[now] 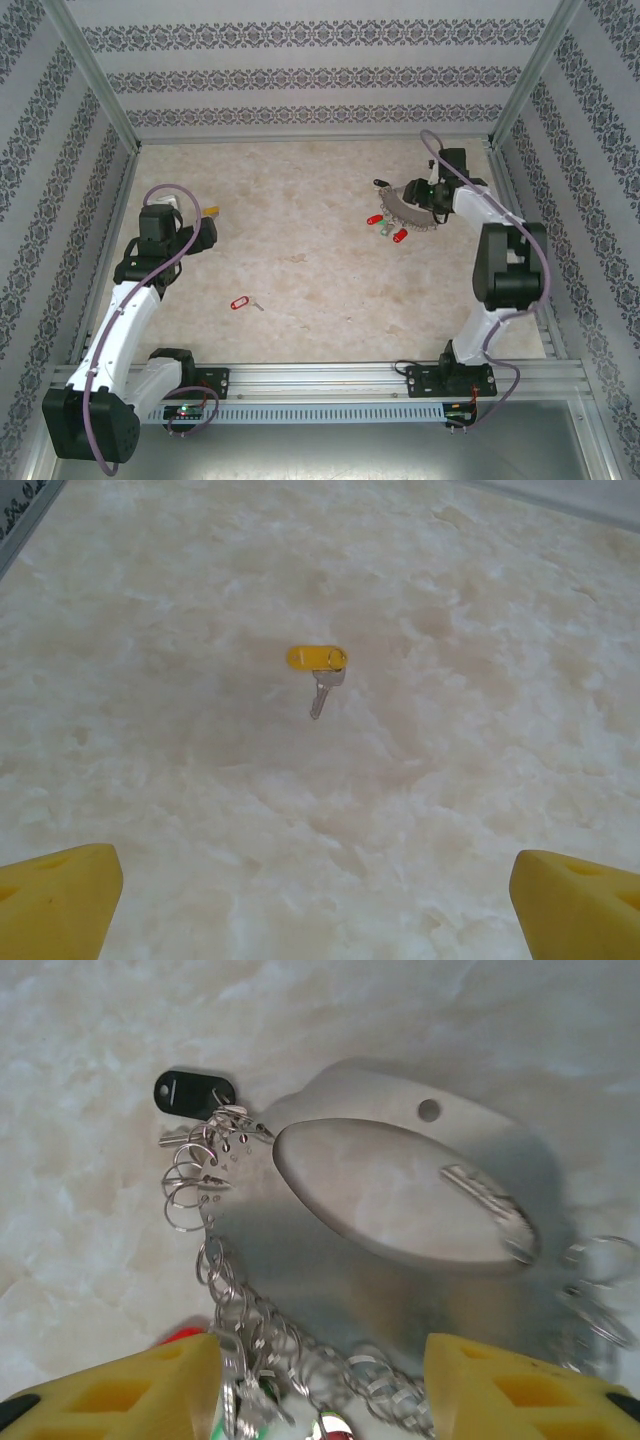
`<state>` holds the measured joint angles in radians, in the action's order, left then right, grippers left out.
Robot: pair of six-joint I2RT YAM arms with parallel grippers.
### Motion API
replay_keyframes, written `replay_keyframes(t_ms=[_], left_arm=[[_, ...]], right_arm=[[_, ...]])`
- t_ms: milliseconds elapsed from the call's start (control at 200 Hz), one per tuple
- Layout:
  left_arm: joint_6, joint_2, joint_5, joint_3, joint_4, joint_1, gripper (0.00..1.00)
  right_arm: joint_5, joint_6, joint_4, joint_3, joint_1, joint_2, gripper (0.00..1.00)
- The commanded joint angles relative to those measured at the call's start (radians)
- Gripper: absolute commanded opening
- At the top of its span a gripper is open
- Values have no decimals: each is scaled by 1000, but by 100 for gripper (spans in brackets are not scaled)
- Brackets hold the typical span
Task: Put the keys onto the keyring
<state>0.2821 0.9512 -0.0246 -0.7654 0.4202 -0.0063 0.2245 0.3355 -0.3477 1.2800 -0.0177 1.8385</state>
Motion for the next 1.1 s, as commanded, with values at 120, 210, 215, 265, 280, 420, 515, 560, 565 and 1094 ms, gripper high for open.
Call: replay_keyframes(t_ms=[120, 210, 215, 265, 280, 420, 515, 560, 565, 1094], left_arm=[[34, 5, -107, -3, 41, -3, 100], [27, 18, -115, -5, 46, -3, 100], [27, 18, -116, -5, 47, -3, 100], [32, 23, -115, -3, 52, -3, 100], [36, 25, -115, -3, 52, -3, 100], [43, 44, -72, -4, 29, -3, 100], [54, 60, -48, -3, 37, -3, 100], [57, 68, -43, -8, 41, -3, 100], [57, 69, -43, -8, 41, -3, 100], [52, 72, -20, -11, 48, -3, 100]], right_arm=[[78, 77, -121, 180, 50, 135, 57], [99, 97, -152, 201, 65, 160, 57], [99, 97, -152, 201, 66, 161, 57], [82, 112, -158, 207, 75, 170, 56], [76, 117, -160, 209, 79, 174, 56], [-19, 186, -185, 243, 113, 203, 55], [-38, 204, -172, 254, 140, 200, 53], [-63, 188, -174, 266, 154, 200, 54], [-67, 185, -174, 267, 156, 200, 54], [-226, -59, -319, 411, 131, 308, 56]])
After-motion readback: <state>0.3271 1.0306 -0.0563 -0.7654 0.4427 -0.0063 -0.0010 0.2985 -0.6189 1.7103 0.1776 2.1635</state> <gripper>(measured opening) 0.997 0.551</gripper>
